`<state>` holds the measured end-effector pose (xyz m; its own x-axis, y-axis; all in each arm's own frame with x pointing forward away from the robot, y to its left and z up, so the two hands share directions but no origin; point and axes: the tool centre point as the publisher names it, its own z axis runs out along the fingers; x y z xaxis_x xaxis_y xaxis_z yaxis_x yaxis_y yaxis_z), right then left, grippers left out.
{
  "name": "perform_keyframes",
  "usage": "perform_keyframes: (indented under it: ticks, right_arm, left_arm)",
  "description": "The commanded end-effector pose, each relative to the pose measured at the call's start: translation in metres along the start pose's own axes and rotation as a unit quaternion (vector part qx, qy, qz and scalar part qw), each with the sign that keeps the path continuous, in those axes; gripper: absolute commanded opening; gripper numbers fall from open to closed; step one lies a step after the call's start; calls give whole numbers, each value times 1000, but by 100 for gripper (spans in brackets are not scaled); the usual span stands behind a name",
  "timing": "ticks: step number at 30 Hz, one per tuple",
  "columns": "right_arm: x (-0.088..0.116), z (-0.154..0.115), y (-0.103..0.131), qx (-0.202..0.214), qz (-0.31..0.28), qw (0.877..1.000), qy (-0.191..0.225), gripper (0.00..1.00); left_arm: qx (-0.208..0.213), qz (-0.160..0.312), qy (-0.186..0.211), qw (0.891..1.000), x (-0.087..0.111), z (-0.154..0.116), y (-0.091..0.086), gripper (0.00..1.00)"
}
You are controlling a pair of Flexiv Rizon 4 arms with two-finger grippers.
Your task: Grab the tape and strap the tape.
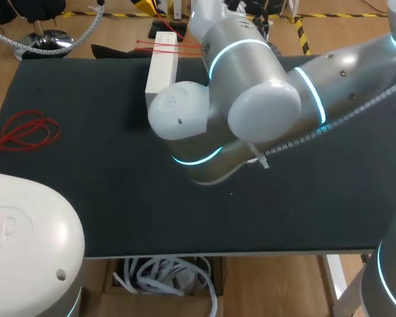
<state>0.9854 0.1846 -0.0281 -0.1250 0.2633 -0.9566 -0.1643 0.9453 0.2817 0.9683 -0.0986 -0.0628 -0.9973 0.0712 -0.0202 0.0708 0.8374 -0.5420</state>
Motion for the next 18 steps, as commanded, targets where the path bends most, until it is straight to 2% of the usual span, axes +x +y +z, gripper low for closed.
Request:
perform_keyframes:
  ticks: [1, 4, 7, 18]
  right_arm:
    - [4, -2, 11, 18, -69, 997, 6, 0]
    - [10, -3, 16, 11, -115, 993, 17, 0]
    - [14, -5, 21, 5, -149, 989, 9, 0]
    - [24, -1, 38, -7, -167, 986, 3, 0]
  left_arm:
    - [-2, 0, 0, 1000, 0, -1, 0, 0]
    - [-2, 0, 0, 1000, 0, -1, 0, 0]
    - [-2, 0, 0, 1000, 0, -1, 0, 0]
    - [-2, 0, 0, 1000, 0, -1, 0, 0]
